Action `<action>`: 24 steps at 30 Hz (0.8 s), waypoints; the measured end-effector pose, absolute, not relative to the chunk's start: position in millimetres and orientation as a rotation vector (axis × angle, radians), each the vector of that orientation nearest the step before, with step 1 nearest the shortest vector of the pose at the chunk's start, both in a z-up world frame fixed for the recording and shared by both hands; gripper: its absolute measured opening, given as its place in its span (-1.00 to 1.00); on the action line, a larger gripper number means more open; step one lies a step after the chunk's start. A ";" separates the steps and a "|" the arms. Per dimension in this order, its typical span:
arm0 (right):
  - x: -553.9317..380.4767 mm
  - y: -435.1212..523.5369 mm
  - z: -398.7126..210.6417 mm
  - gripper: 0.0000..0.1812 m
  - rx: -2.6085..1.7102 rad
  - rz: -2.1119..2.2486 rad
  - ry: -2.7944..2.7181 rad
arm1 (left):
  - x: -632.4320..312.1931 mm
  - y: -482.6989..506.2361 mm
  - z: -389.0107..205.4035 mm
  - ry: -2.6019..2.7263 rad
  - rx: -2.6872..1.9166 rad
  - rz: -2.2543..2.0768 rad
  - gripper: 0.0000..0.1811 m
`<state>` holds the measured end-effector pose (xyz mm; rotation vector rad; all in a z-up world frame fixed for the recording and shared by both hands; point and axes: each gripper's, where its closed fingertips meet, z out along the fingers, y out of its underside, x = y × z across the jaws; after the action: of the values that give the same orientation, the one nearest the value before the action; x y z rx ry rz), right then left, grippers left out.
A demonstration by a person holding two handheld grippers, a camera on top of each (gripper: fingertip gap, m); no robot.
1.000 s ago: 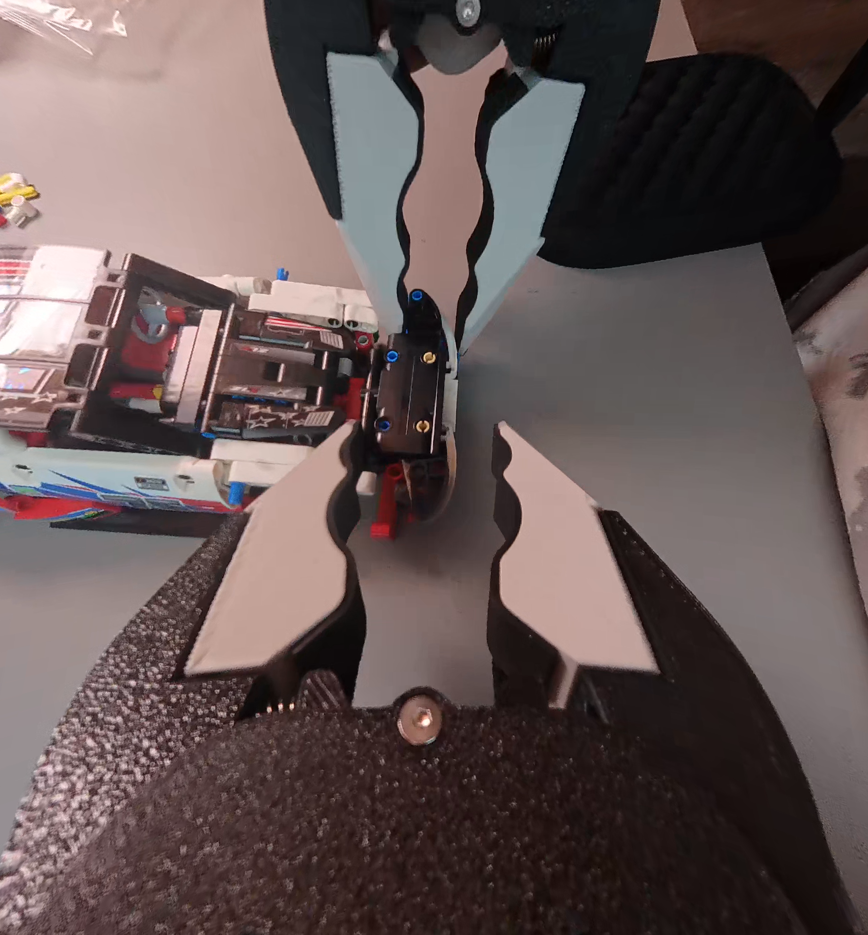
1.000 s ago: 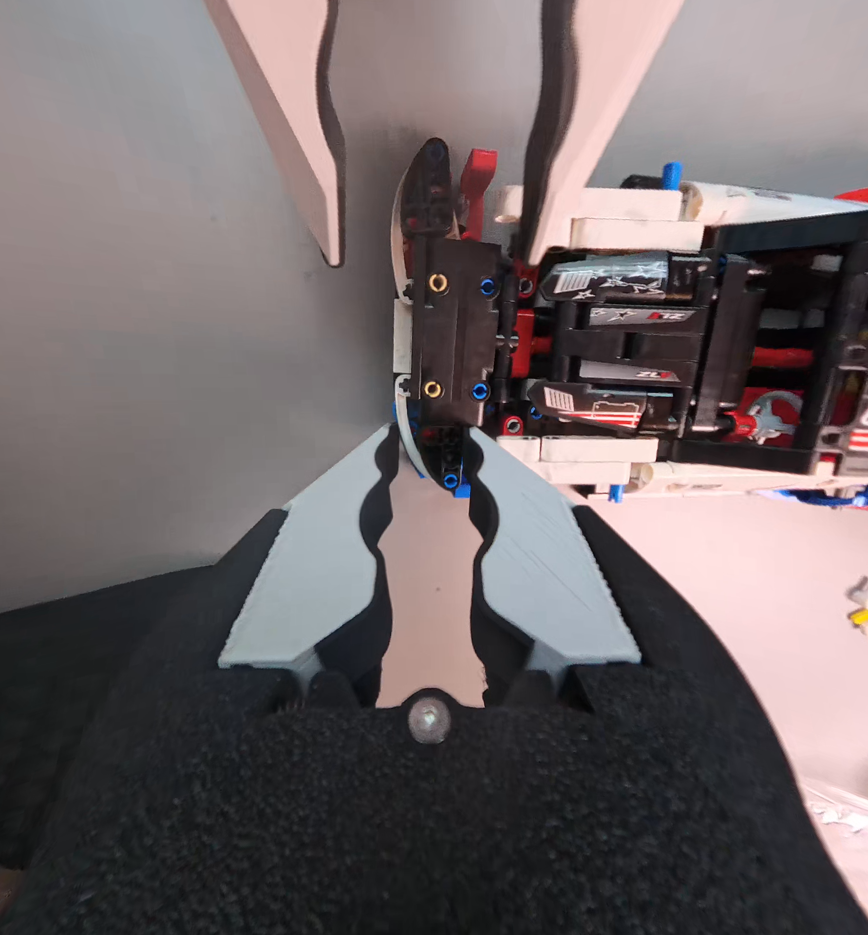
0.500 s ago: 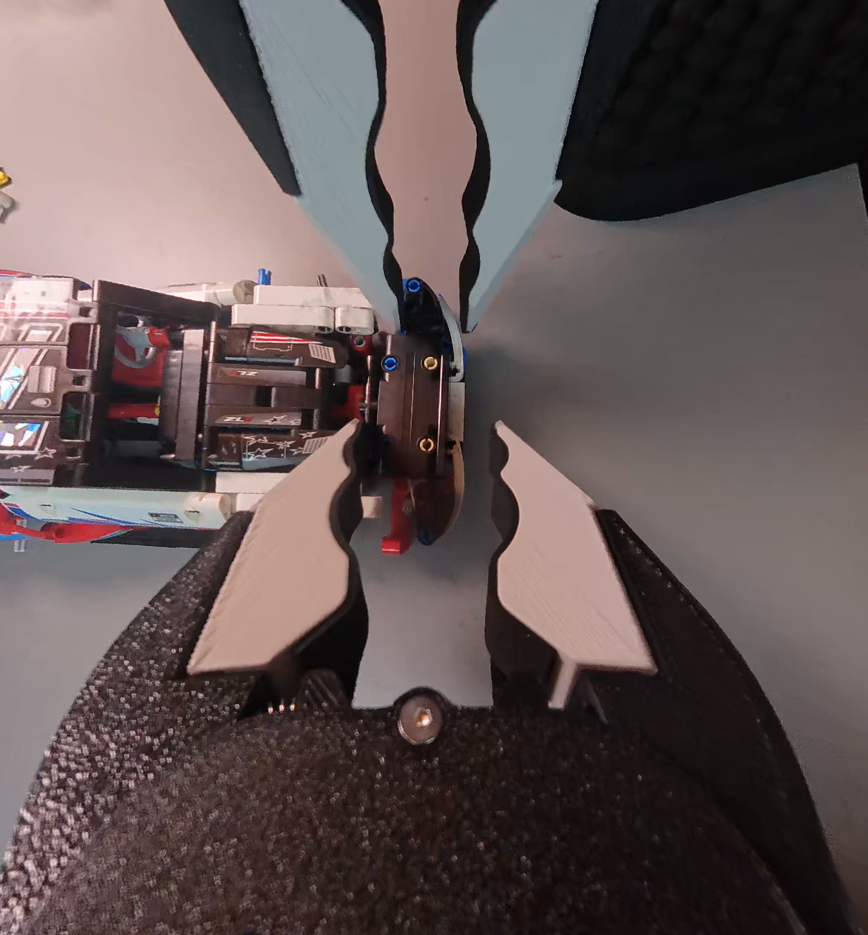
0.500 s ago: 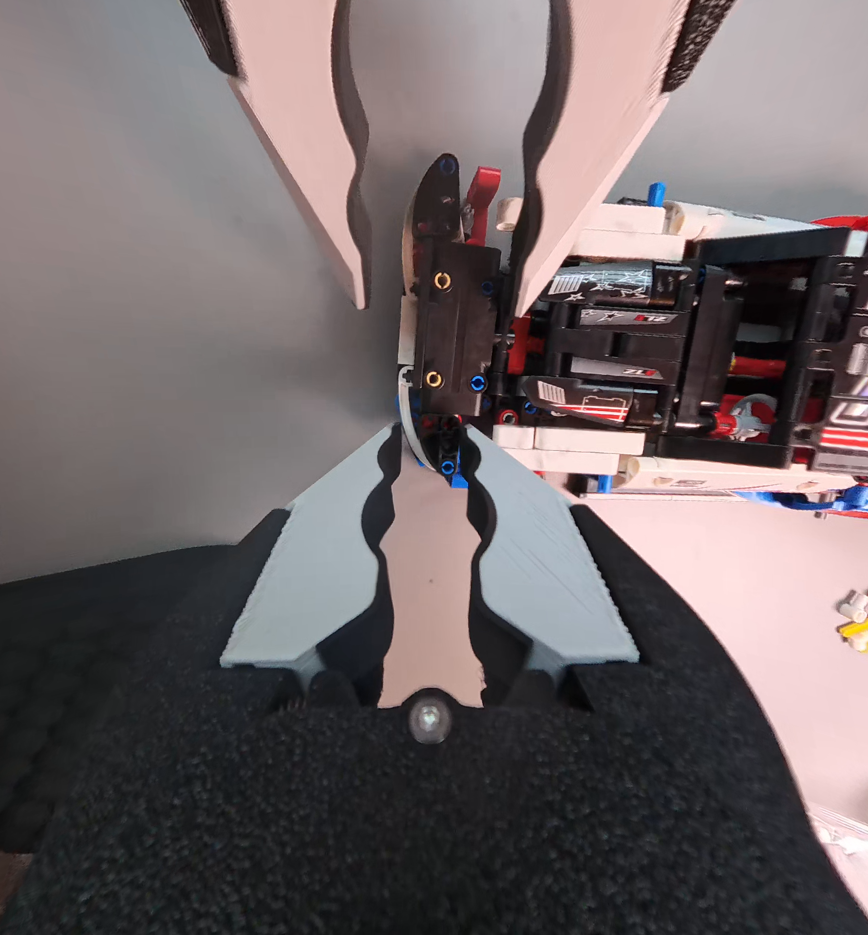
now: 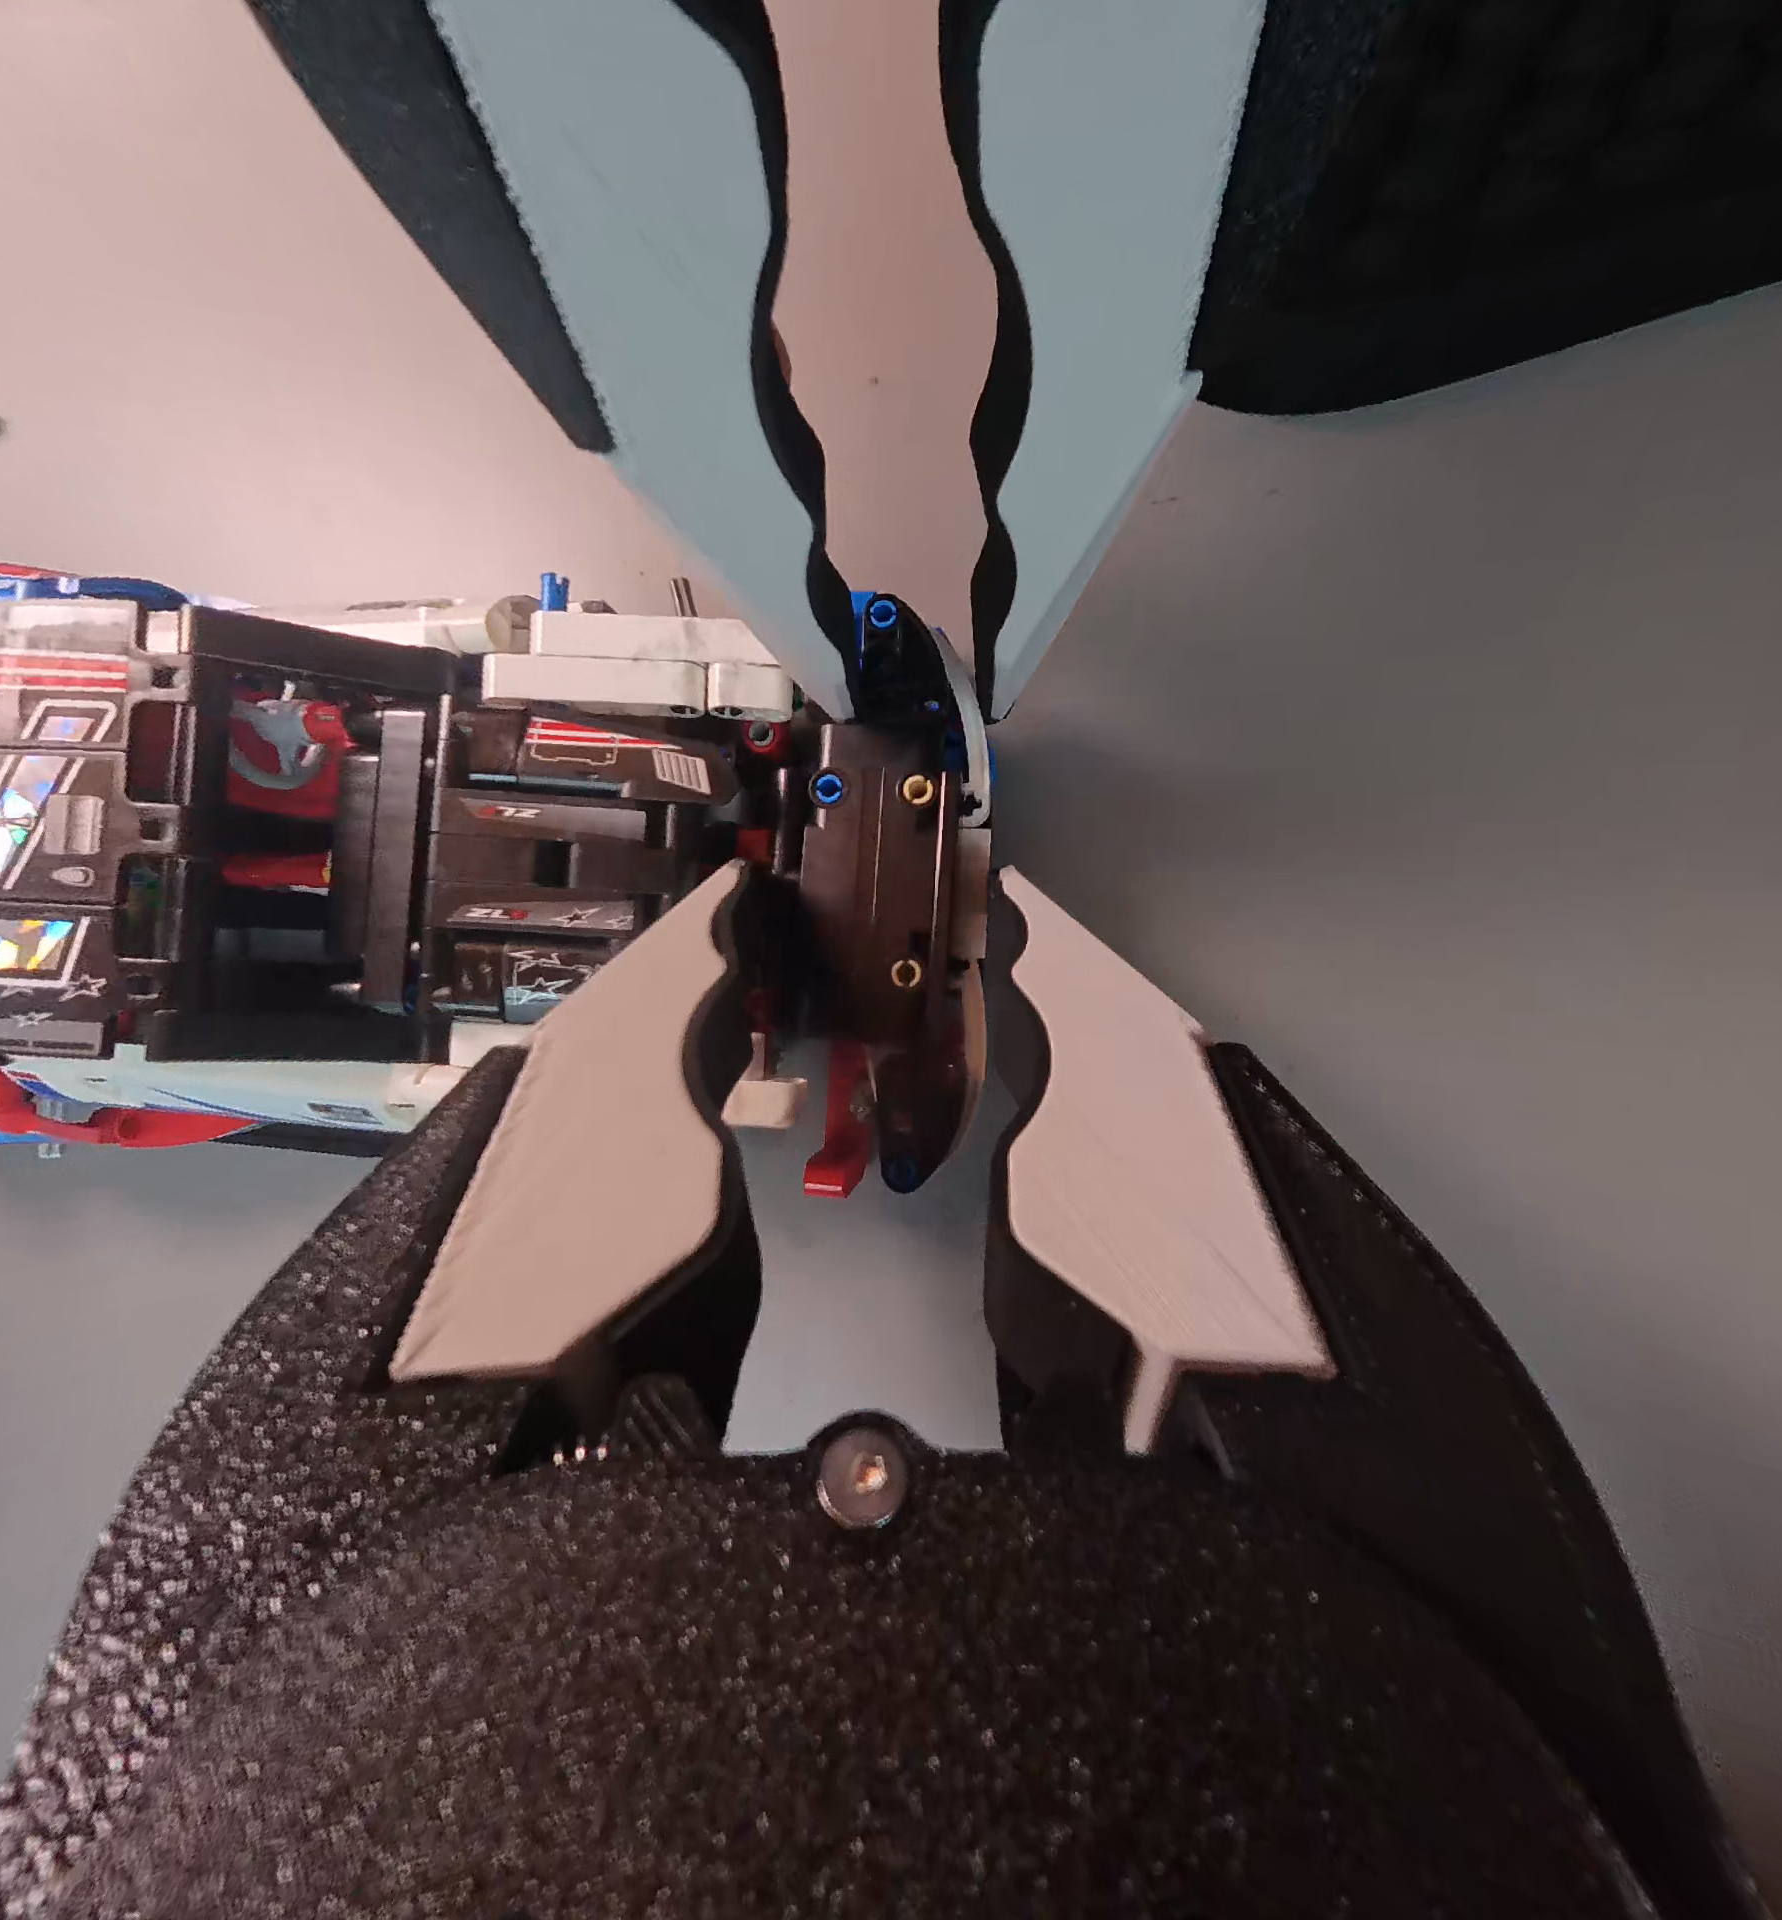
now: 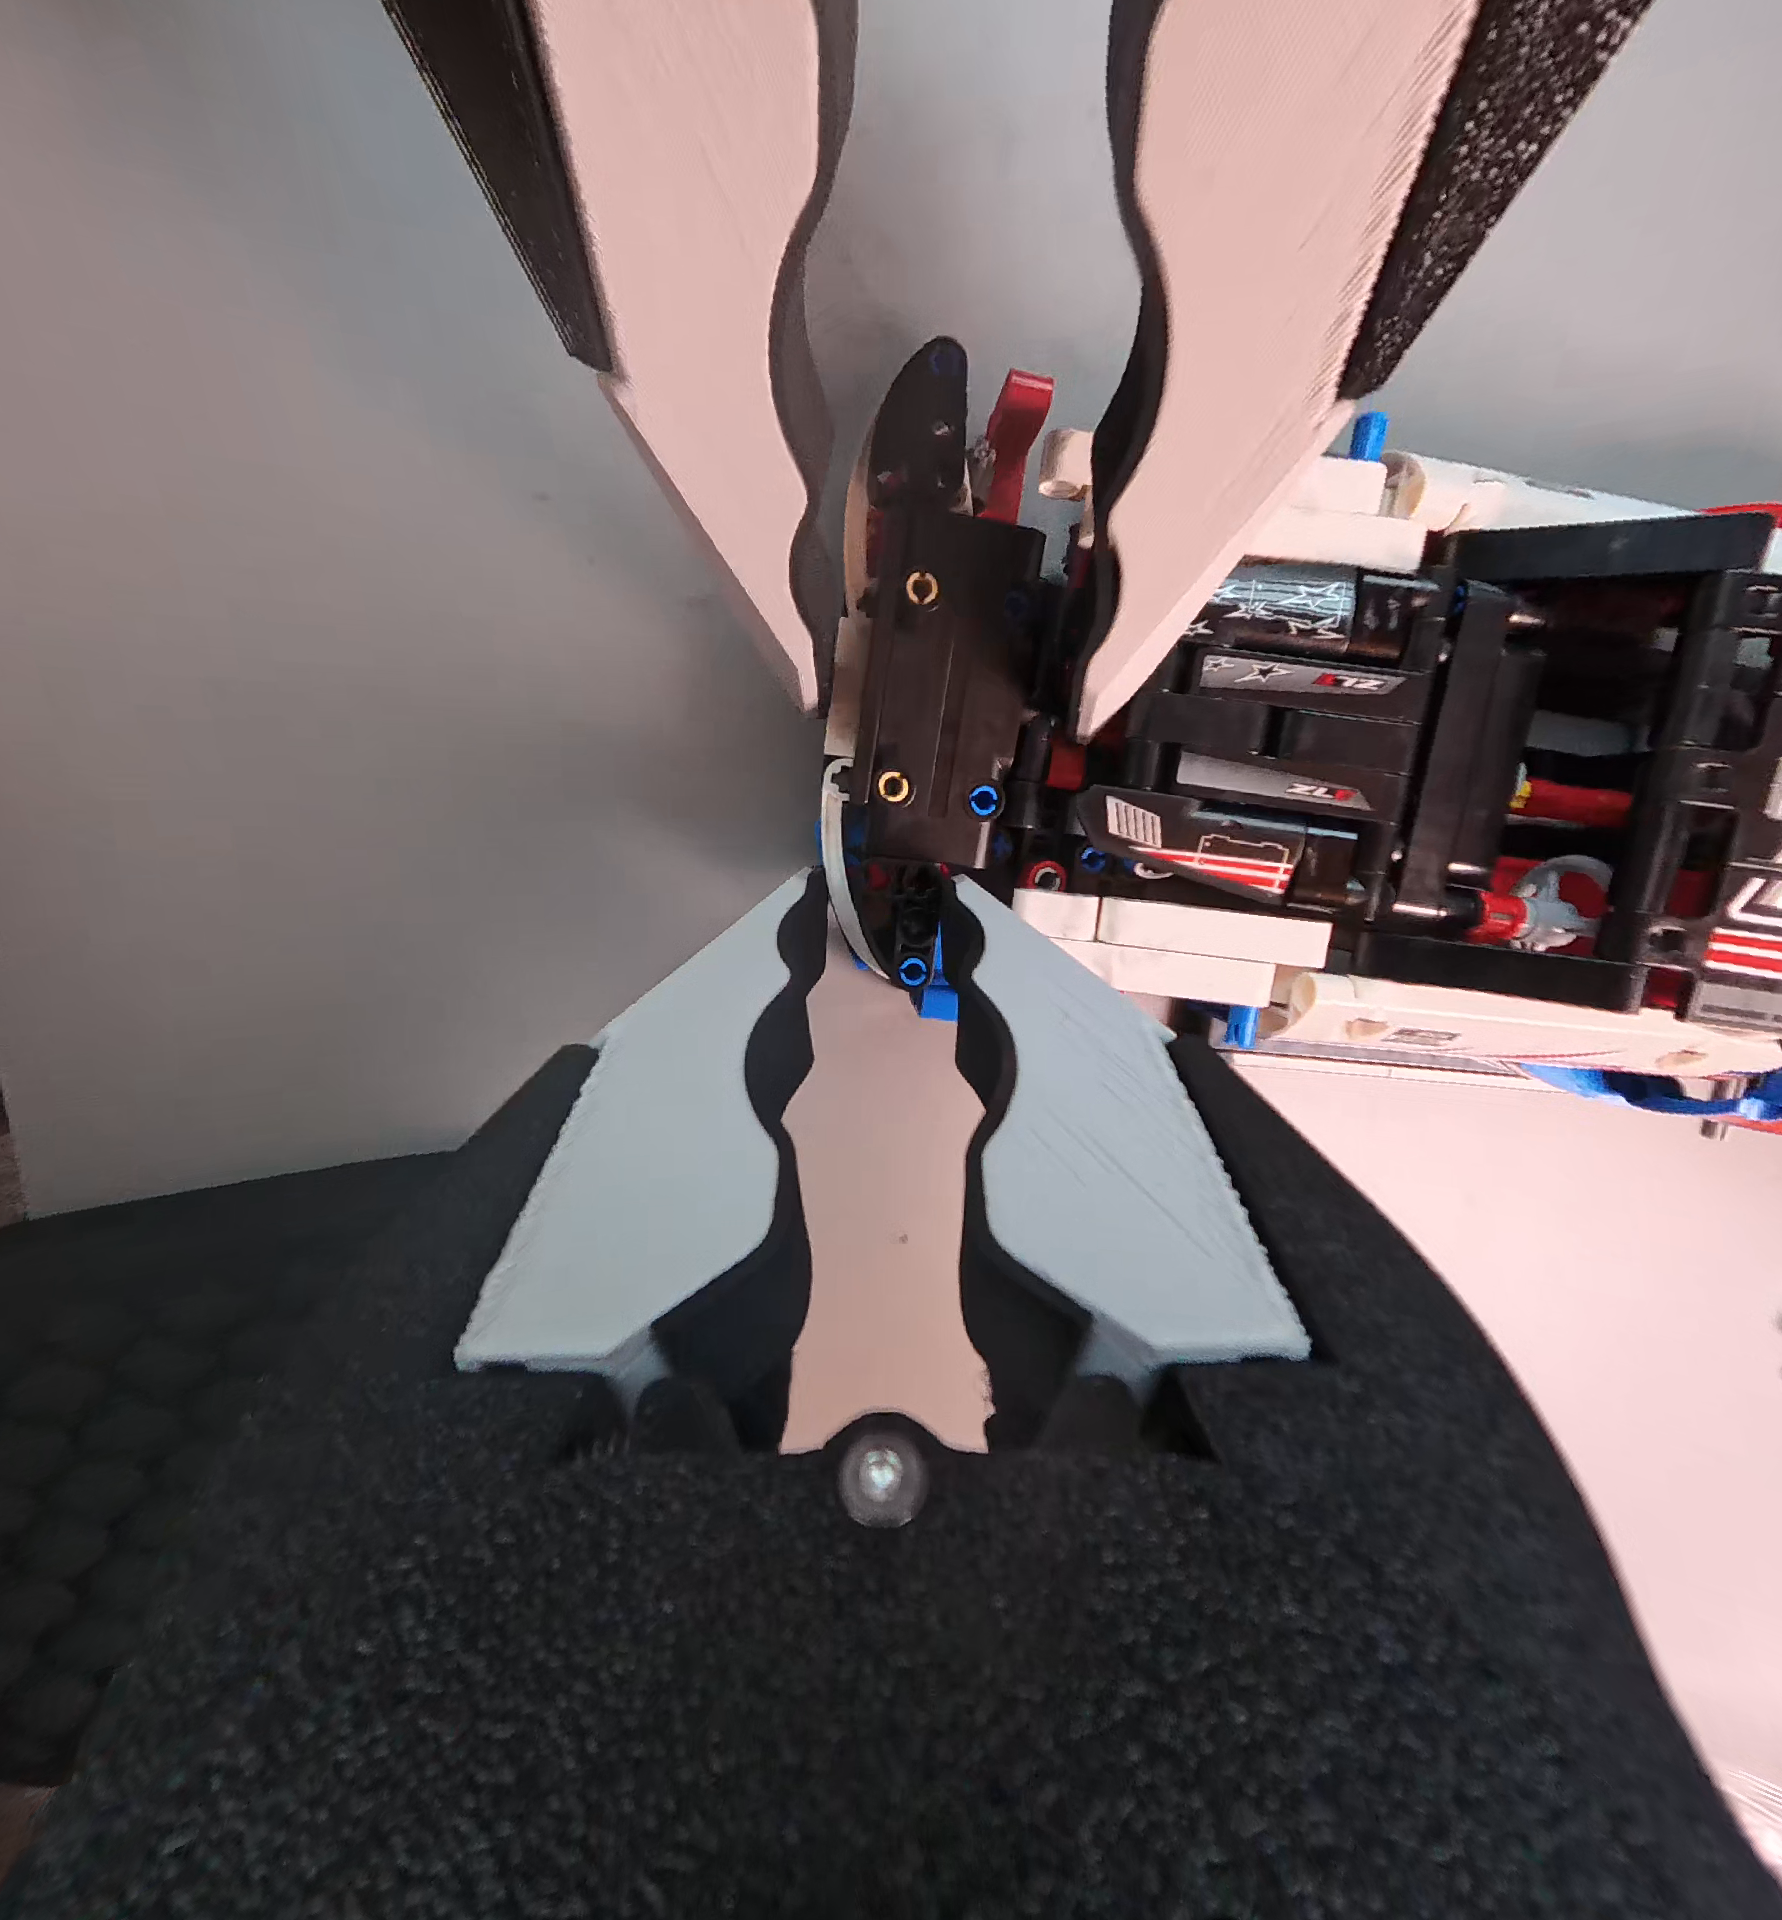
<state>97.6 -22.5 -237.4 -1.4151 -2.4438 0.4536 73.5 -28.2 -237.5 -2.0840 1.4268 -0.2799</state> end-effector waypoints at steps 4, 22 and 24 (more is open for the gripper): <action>97.1 -22.5 -237.6 -0.77 -1.458 0.523 -2.402 | 73.2 -28.5 -237.4 1.412 -2.073 -0.317 -0.54; 98.3 -24.9 -227.4 -0.80 -1.425 0.449 -2.471 | 74.7 -29.7 -237.2 1.433 -2.063 -0.344 -0.54; 96.5 -25.1 -229.1 -0.79 -1.425 0.474 -2.453 | 73.8 -29.8 -235.8 1.410 -2.066 -0.377 -0.55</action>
<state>96.5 -25.1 -229.1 -1.4250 -2.4534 0.4739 73.8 -29.8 -235.8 -2.0658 1.4101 -0.3773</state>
